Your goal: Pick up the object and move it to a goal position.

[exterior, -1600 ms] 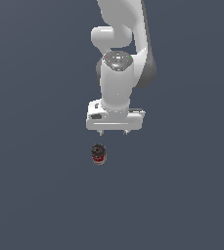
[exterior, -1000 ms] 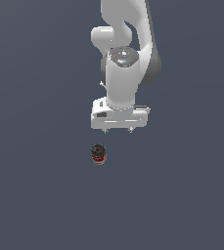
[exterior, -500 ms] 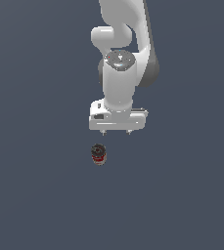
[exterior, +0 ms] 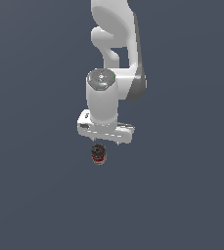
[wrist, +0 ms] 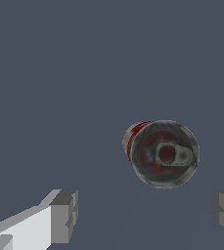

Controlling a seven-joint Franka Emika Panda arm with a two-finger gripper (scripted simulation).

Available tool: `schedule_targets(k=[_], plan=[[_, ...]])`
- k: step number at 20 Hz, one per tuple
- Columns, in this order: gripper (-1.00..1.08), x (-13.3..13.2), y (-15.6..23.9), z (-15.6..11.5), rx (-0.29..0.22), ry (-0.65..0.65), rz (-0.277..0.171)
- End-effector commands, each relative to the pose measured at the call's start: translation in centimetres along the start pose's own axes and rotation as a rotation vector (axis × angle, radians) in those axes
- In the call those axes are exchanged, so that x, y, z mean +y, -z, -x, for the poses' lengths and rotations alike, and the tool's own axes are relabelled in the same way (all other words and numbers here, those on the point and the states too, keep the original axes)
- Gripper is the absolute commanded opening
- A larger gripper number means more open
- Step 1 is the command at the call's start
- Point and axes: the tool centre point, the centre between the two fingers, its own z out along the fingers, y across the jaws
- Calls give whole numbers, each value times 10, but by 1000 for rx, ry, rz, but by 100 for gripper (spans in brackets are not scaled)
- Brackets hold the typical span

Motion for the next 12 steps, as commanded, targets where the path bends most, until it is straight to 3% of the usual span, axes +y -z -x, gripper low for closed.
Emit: schedule_targets(k=[1, 12], plan=[[100, 11, -10, -7, -2, -65, 0], [100, 31, -27, -18, -6, -168, 3]])
